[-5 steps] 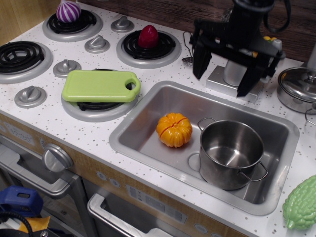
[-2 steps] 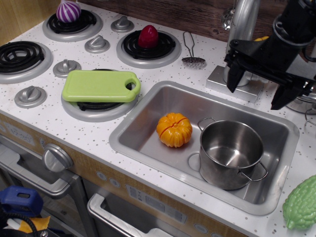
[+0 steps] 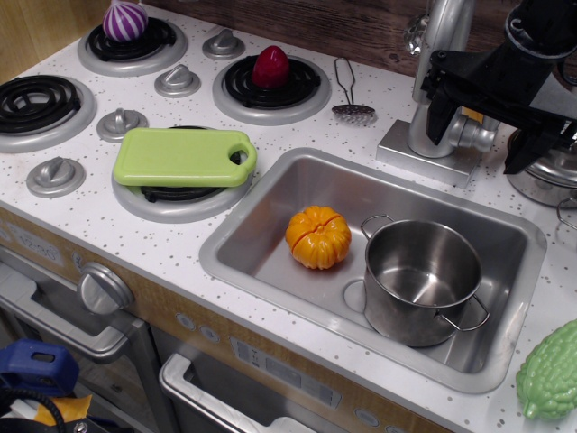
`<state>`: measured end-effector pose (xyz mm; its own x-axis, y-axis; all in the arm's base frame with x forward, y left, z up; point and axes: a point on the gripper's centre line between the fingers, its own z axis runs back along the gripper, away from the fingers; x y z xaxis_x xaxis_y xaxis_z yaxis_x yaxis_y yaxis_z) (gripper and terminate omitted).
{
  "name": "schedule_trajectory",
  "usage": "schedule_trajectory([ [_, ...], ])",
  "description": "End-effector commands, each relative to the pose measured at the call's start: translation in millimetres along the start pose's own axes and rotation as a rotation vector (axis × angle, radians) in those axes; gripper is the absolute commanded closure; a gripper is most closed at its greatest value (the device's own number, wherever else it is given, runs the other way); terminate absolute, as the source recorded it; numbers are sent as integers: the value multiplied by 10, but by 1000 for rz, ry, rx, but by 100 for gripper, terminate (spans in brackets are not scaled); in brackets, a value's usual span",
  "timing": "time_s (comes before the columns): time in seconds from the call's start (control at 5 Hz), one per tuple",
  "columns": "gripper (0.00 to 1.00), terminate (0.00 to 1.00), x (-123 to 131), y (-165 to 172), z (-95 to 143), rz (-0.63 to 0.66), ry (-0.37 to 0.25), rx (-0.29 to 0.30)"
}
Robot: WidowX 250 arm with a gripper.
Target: Turn faucet front to left
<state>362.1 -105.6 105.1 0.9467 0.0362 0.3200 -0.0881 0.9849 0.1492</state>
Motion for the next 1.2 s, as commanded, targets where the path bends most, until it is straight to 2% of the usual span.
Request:
schedule_trajectory([
  [0.0,0,0,223,154,155,-19,-54,-32],
  [0.4,0,0,326,485,76,-95,-83,-41],
  [1.0,0,0,553,900,-9,-186,-83,-62],
])
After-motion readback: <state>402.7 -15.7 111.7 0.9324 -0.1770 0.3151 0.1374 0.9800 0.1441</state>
